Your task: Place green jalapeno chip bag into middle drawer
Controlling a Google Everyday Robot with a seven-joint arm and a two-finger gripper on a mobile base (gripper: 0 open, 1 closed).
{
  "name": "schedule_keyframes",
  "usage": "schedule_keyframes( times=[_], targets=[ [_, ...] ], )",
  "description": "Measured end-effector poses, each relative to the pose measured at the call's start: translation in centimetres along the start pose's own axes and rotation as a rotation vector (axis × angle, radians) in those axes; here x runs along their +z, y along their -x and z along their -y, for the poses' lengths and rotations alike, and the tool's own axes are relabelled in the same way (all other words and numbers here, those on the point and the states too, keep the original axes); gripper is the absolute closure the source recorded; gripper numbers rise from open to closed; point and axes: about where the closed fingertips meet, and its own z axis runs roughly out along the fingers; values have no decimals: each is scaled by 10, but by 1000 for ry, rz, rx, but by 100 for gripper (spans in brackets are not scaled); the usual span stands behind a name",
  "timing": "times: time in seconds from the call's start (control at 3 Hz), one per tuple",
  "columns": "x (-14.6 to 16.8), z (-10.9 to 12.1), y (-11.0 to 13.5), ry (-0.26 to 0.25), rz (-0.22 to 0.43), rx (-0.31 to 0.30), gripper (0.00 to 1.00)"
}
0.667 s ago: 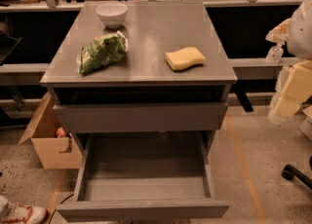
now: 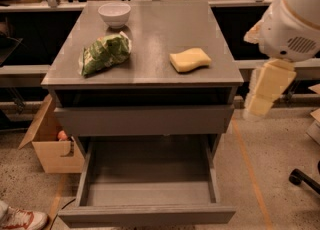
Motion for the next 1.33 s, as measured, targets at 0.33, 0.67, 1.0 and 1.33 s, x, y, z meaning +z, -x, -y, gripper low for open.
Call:
schedule_keyframes(
  times=[0.33,0.67,1.0,1.33],
  targets=[
    [24,5,62,17,72,-19,0],
    [42,14,126,-9,182,48,0],
    [42,14,126,-9,182,47,0],
    [46,23,132,-19,205,68,0]
  ],
)
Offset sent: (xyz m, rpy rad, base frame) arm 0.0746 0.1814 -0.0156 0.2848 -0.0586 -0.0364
